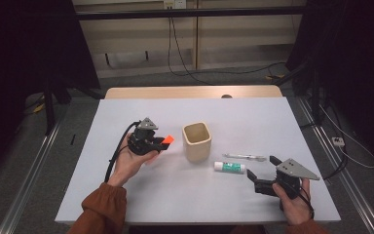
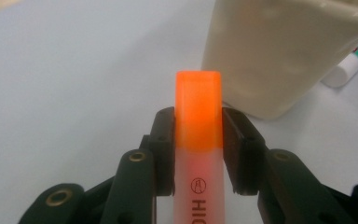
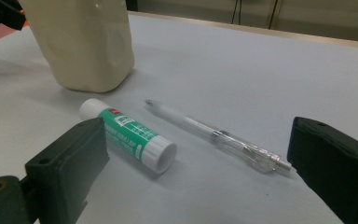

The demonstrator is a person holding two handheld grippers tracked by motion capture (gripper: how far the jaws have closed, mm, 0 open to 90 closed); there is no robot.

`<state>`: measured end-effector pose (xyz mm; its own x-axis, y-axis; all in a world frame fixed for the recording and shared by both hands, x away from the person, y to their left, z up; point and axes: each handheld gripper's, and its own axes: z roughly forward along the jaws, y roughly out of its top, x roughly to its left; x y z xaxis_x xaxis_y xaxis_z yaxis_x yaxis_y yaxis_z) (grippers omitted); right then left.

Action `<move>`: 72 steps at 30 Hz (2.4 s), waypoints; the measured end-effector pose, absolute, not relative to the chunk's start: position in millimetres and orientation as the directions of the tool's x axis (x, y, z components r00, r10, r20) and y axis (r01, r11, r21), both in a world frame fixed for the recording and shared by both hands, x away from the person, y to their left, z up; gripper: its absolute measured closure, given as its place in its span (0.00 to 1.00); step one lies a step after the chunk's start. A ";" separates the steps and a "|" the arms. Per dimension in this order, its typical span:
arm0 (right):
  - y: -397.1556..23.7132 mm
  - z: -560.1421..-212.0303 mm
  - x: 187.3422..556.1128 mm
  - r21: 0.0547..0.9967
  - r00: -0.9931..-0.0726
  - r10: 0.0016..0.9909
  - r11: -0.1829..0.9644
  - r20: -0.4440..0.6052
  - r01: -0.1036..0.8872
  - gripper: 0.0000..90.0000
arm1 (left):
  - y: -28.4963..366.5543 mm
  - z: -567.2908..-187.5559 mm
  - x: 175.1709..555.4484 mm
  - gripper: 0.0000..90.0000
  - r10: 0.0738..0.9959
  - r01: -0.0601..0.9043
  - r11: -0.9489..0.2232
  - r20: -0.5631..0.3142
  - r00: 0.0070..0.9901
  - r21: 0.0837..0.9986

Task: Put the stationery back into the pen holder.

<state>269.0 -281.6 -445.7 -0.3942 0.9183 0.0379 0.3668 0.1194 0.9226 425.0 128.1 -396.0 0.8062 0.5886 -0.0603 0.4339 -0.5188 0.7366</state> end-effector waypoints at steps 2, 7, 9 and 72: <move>-281.3 -445.6 269.3 0.923 -0.396 0.918 0.120 0.037 0.365 0.05 | 129.4 -390.4 420.7 0.75 0.585 0.409 -0.515 -0.040 0.810 0.753; -281.3 -445.5 269.5 0.924 -0.397 0.917 0.120 0.037 0.364 0.05 | 132.7 -380.8 414.9 0.75 0.586 0.373 -0.459 -0.041 0.810 0.806; -281.1 -445.6 269.6 0.924 -0.400 0.916 0.121 0.037 0.362 0.05 | 133.3 -378.9 413.9 0.75 0.587 0.368 -0.449 -0.042 0.808 0.814; -280.8 -446.0 271.0 0.923 -0.403 0.914 0.120 0.041 0.366 0.05 | 77.3 -333.5 408.6 0.75 0.585 0.159 -0.065 -0.091 0.806 0.985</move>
